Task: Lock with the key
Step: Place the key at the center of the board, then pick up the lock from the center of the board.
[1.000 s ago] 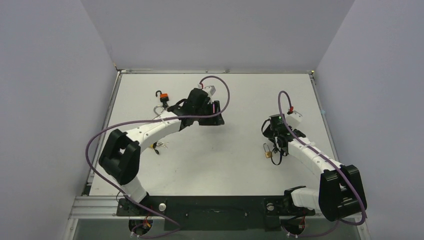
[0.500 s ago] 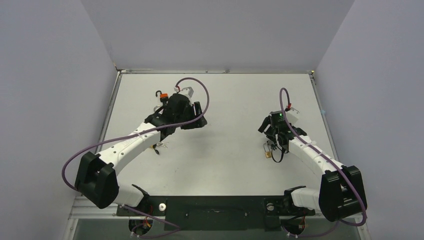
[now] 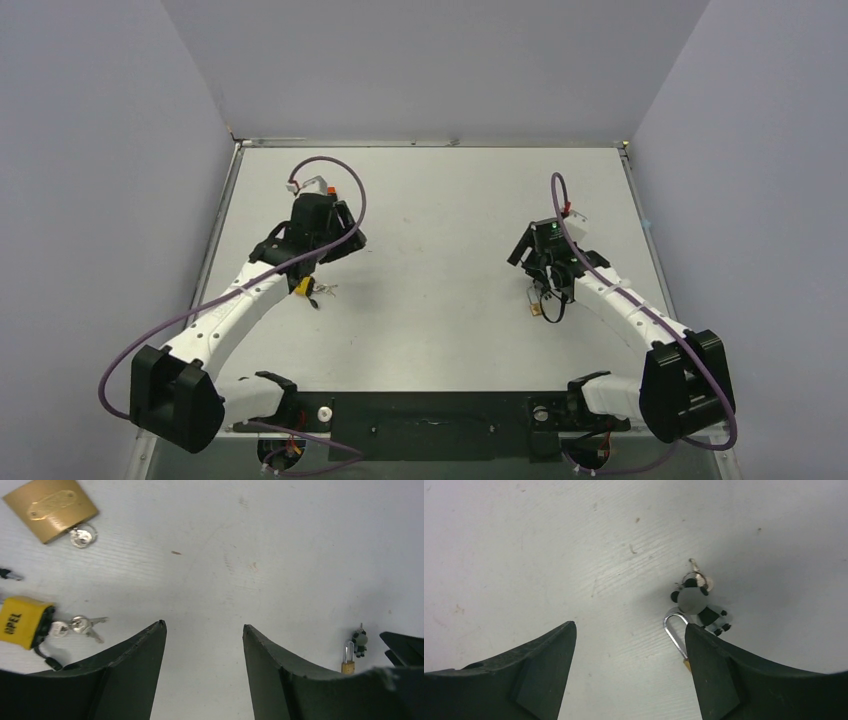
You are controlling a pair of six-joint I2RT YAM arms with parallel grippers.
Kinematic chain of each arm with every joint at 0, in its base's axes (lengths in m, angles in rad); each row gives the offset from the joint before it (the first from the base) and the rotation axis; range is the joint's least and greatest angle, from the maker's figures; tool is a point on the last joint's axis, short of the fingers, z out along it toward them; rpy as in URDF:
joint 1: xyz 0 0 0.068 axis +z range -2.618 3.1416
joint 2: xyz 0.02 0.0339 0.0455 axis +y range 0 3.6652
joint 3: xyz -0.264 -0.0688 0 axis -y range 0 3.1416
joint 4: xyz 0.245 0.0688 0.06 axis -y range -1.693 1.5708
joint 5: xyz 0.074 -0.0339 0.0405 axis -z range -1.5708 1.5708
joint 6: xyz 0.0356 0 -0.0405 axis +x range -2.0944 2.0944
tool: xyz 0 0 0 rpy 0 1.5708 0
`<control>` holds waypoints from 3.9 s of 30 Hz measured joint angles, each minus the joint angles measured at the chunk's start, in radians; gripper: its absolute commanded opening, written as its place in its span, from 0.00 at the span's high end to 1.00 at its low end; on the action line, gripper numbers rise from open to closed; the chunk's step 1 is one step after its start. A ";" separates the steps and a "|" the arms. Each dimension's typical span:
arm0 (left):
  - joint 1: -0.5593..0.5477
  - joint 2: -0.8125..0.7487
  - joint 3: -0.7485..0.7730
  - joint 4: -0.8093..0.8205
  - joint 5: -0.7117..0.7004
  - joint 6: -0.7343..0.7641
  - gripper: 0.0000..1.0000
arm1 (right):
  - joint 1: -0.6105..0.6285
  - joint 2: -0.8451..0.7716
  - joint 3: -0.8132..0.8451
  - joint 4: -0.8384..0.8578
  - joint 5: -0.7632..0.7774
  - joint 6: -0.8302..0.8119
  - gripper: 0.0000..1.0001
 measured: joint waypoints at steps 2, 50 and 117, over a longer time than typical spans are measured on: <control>0.039 -0.029 -0.022 -0.016 -0.031 -0.008 0.44 | 0.041 0.000 0.023 -0.013 0.005 -0.010 0.24; 0.600 0.326 -0.146 0.010 0.003 -0.389 0.75 | 0.213 0.022 0.076 0.019 -0.017 -0.047 0.27; -0.077 -0.182 0.216 -0.048 0.313 -0.530 1.00 | 0.666 -0.283 0.188 0.505 -0.129 -0.554 0.13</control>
